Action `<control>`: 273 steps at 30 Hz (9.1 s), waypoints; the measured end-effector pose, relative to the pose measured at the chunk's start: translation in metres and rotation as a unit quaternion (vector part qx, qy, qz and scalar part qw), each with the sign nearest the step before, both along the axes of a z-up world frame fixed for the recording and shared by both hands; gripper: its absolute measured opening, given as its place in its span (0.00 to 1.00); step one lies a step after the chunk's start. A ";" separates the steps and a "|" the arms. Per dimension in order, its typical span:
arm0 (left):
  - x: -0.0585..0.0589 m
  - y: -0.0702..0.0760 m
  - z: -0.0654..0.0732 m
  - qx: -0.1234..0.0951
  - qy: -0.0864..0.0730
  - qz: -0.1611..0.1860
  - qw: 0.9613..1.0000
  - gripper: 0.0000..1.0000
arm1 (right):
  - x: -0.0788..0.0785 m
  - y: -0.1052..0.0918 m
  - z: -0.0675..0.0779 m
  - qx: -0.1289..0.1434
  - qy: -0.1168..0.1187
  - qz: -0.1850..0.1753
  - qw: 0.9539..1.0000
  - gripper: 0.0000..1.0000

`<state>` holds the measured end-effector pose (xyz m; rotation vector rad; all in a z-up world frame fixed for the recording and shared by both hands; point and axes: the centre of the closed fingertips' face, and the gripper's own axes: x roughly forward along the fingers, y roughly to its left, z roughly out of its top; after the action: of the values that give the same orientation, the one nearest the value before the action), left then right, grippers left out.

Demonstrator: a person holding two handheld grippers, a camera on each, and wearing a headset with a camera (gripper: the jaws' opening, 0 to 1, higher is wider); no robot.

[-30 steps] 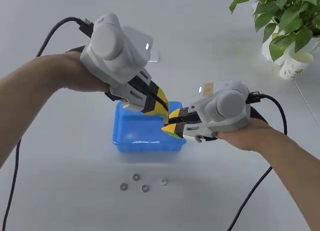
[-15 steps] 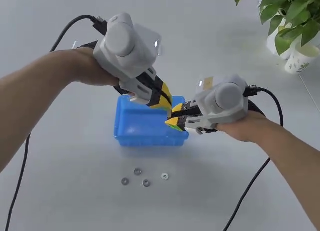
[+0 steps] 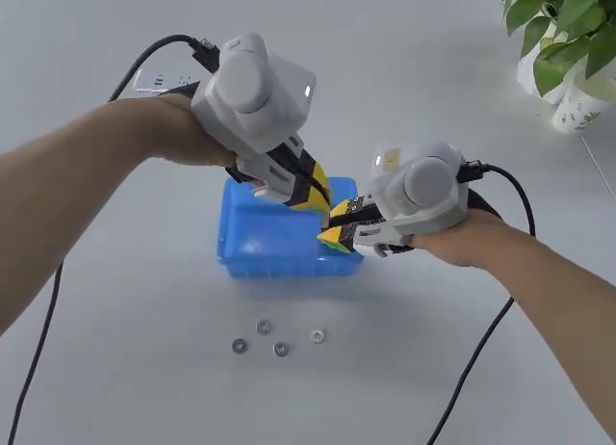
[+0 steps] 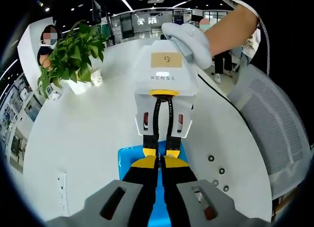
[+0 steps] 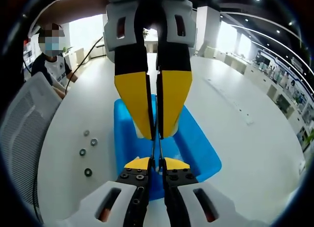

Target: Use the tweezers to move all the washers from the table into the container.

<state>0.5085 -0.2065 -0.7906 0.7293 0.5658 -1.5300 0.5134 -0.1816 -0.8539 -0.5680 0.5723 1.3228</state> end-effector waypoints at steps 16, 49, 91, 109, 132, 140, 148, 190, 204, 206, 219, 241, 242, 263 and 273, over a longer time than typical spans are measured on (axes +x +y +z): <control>0.002 0.003 -0.006 -0.003 0.006 0.004 1.000 0.06 | 0.000 0.001 -0.005 -0.012 -0.005 0.014 1.000 0.10; -0.007 0.000 0.014 -0.001 0.003 -0.002 1.000 0.06 | -0.004 0.000 0.012 -0.012 -0.018 0.017 1.000 0.11; -0.057 0.004 0.060 -0.003 -0.004 -0.002 1.000 0.05 | -0.053 0.002 0.063 0.007 -0.051 0.011 0.999 0.11; -0.083 0.002 0.044 0.003 0.009 -0.006 1.000 0.05 | -0.081 0.000 0.047 0.009 -0.030 0.011 0.999 0.11; -0.105 0.005 0.011 0.019 0.032 -0.008 0.999 0.06 | -0.106 0.002 0.017 0.004 -0.002 0.024 1.000 0.11; -0.112 0.004 0.003 0.023 0.037 -0.012 0.999 0.06 | -0.113 0.001 0.009 0.002 0.004 0.030 1.000 0.11; -0.115 0.002 -0.003 0.024 0.040 -0.016 0.999 0.06 | -0.117 0.000 0.004 -0.001 0.010 0.031 0.999 0.11; -0.116 -0.002 -0.010 0.024 0.043 -0.023 0.999 0.05 | -0.119 -0.002 -0.003 -0.001 0.028 0.015 0.999 0.10; -0.115 -0.004 -0.010 0.024 0.044 -0.023 0.998 0.05 | -0.118 -0.003 -0.003 0.001 0.039 0.003 0.999 0.09; -0.115 -0.004 -0.010 0.025 0.044 -0.023 0.998 0.05 | -0.118 -0.003 -0.003 0.001 0.039 0.004 0.999 0.09; -0.115 -0.004 -0.004 0.022 0.048 -0.023 0.998 0.05 | -0.118 -0.002 0.001 0.001 0.037 0.008 0.999 0.09; -0.110 -0.001 0.020 0.018 0.044 -0.022 0.999 0.05 | -0.113 0.000 0.025 0.005 0.026 0.016 1.000 0.09; -0.109 -0.001 0.021 0.018 0.043 -0.022 0.999 0.05 | -0.112 0.000 0.026 0.005 0.025 0.016 1.000 0.09; -0.078 0.004 0.048 0.016 0.027 -0.019 0.999 0.05 | -0.080 0.004 0.054 0.011 0.004 0.015 1.000 0.09; -0.061 0.007 0.054 0.019 0.020 -0.019 0.999 0.05 | -0.061 0.008 0.060 0.014 -0.004 0.017 1.000 0.09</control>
<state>0.4476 -0.1994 -0.7370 0.7440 0.6162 -1.5747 0.4520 -0.1737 -0.7934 -0.5622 0.5401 1.3585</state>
